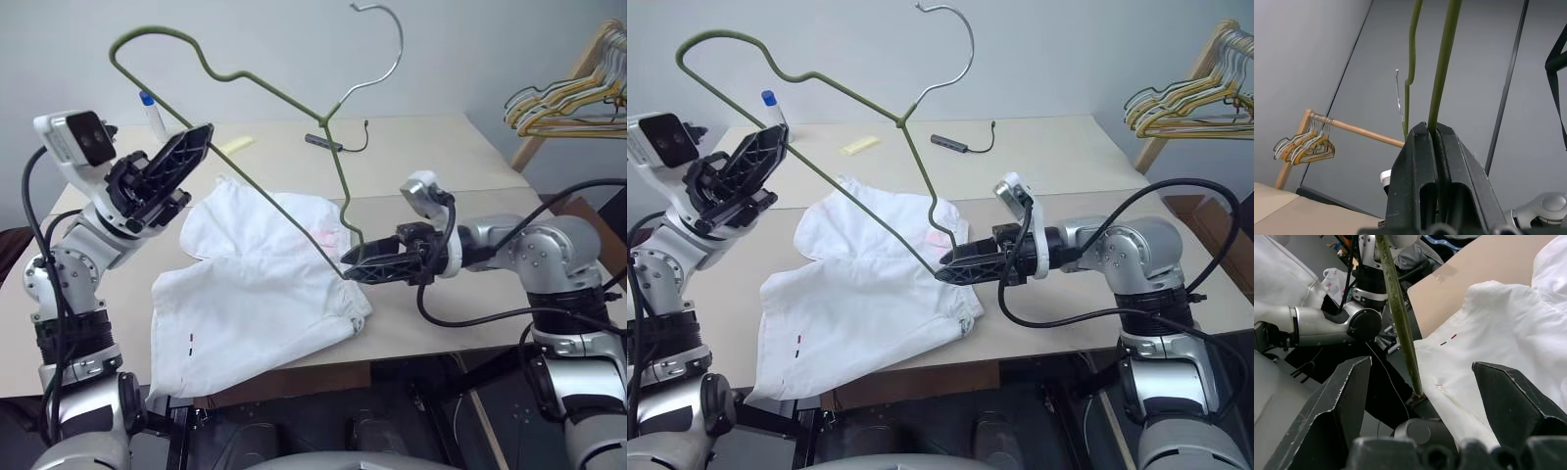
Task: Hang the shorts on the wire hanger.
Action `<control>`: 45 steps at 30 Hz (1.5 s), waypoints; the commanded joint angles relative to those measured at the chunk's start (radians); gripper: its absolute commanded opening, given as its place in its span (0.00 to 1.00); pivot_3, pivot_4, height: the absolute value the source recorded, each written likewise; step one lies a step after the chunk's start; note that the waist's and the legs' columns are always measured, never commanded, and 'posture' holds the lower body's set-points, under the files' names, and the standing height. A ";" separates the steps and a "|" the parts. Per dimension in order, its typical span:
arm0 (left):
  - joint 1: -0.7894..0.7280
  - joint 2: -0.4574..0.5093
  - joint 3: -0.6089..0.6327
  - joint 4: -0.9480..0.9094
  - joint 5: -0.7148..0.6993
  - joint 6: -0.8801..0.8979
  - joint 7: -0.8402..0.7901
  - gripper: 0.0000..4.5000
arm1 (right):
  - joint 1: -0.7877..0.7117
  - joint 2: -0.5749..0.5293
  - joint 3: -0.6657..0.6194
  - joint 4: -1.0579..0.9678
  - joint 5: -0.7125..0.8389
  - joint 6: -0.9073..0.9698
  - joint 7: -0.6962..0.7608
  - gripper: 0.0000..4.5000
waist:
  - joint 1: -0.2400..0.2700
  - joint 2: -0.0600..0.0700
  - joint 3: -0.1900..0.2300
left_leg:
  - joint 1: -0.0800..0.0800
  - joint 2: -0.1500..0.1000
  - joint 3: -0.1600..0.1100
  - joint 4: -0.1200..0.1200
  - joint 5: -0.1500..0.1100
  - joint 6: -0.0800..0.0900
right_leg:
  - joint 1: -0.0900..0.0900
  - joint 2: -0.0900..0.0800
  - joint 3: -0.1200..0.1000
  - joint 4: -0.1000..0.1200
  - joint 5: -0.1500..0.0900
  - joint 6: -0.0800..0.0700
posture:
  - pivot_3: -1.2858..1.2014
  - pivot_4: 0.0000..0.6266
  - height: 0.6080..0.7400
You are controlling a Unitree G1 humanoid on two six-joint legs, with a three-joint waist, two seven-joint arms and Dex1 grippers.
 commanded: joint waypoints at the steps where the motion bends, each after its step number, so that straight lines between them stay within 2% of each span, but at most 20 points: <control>1: -0.010 -0.006 0.009 -0.027 0.010 -0.018 -0.009 0.00 | -0.035 0.015 -0.024 -0.017 0.033 0.010 -0.015 0.87 | 0.000 0.000 0.000 | 0.000 0.000 0.000 0.000 0.000 0.000 | 0.000 0.000 0.000 0.000 0.000 0.000 | 0.52 0.00 1.00; 5: -0.008 -0.017 0.007 -0.023 0.027 -0.026 -0.016 0.00 | -0.039 0.021 -0.021 -0.028 0.027 0.002 -0.020 0.87 | 0.000 0.000 0.000 | 0.000 0.000 0.000 0.000 0.000 0.000 | 0.000 0.000 0.000 0.000 0.000 0.000 | 0.52 0.00 1.00; 8: -0.005 -0.025 0.005 -0.026 0.043 -0.029 -0.021 0.00 | -0.046 0.017 -0.020 -0.032 0.026 0.001 -0.019 0.75 | -0.001 0.000 0.000 | 0.000 0.000 0.000 0.000 0.000 0.000 | 0.000 0.000 0.000 0.000 0.000 0.000 | 0.52 0.00 1.00; 18: -0.016 -0.048 0.013 -0.019 0.048 -0.044 -0.041 0.00 | -0.055 0.009 0.008 -0.065 0.012 -0.021 0.003 0.01 | -0.001 0.000 0.000 | 0.000 0.000 0.000 0.000 0.000 0.000 | 0.000 0.000 0.000 0.000 0.000 0.000 | 0.52 0.00 1.00; 27: -0.012 -0.056 0.000 -0.021 0.063 -0.054 -0.067 0.00 | -0.029 0.028 0.028 -0.088 -0.054 -0.125 -0.037 0.01 | -0.002 0.000 0.000 | 0.000 0.000 0.000 0.000 0.000 0.000 | 0.000 0.000 0.000 0.000 0.000 0.000 | 0.52 0.00 1.00; 32: -0.009 -0.046 -0.005 -0.023 0.071 -0.048 -0.083 0.00 | -0.012 0.010 0.011 -0.084 -0.036 -0.126 -0.008 0.33 | -0.001 0.000 0.000 | 0.000 0.000 0.000 0.000 0.000 0.000 | 0.000 0.000 0.000 0.000 0.000 0.000 | 0.52 0.00 1.00; 41: -0.050 -0.060 -0.031 -0.002 0.102 -0.062 -0.104 0.00 | -0.010 0.000 0.025 -0.086 -0.028 -0.142 0.043 0.33 | -0.002 0.000 0.000 | 0.000 0.000 0.000 0.000 0.000 0.000 | 0.000 0.000 0.000 0.000 0.000 0.000 | 0.52 0.00 1.00; 45: -0.052 -0.072 -0.032 -0.005 0.103 -0.062 -0.101 0.00 | -0.010 0.019 0.042 -0.103 -0.038 -0.137 0.023 0.33 | -0.003 0.000 0.000 | 0.000 0.000 0.000 0.000 0.000 0.000 | 0.000 0.000 0.000 0.000 0.000 0.000 | 0.52 0.00 1.00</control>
